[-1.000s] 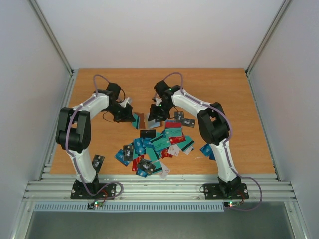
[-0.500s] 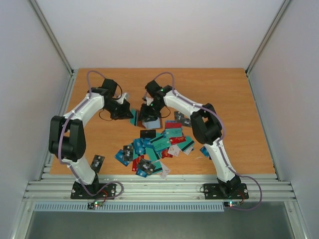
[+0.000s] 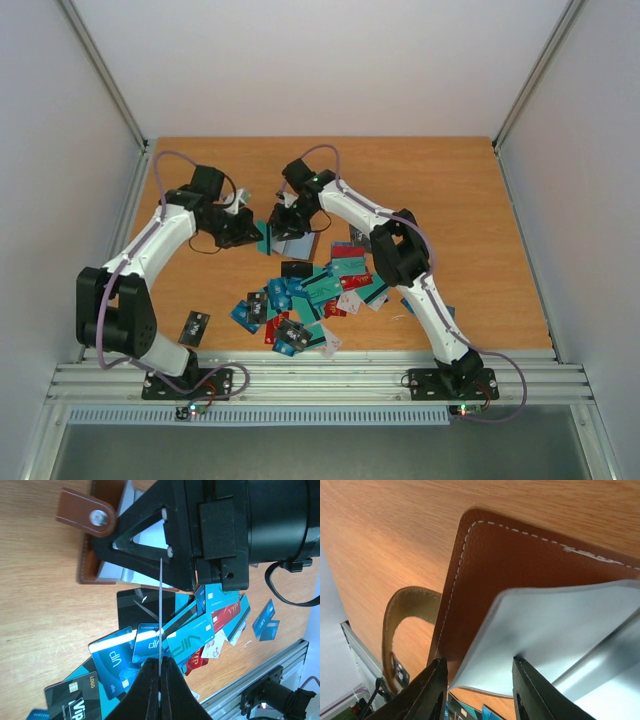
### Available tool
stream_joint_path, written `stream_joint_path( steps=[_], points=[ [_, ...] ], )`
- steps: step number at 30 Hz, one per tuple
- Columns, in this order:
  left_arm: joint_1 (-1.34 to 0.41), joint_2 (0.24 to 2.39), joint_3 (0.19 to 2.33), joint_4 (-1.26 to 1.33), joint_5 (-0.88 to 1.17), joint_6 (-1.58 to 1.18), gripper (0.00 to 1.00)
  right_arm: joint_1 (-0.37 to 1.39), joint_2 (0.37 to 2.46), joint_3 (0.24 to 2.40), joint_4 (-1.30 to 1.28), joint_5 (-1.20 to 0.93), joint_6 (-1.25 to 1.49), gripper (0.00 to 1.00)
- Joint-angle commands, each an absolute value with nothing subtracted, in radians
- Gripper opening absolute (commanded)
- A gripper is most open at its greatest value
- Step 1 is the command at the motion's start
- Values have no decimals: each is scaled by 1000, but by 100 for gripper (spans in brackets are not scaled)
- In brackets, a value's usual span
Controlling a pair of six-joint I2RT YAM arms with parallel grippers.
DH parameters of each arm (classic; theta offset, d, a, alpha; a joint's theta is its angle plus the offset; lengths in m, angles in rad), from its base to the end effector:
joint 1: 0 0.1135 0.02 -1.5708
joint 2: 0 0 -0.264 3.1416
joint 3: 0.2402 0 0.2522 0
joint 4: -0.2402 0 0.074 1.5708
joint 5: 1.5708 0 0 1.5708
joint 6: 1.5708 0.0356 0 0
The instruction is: Put the credit cards into the card holder
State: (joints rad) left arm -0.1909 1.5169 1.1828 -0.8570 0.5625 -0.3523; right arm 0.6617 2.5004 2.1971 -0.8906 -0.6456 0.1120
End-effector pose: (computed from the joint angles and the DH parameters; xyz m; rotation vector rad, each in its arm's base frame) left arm 0.2865 -0.0747 0.2568 -0.0704 2.7898 -0.9192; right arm 0.3979 0.3370 0.1603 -0.9459 2.6863 1.0849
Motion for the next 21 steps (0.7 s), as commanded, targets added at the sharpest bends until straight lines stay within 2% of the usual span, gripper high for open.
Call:
stream_joint_path(
  steps=[1, 10, 21],
  points=[
    [-174, 1531, 1150, -718, 638, -387, 0, 660, 2551, 2266, -943, -657, 118, 37],
    [-165, 1686, 1190, -650, 633, -345, 0, 628, 2624, 2403, -1002, -720, 92, 40],
    [-158, 1853, 1242, -625, 547, -320, 0, 609, 2640, 2425, -945, -863, 136, 48]
  ],
)
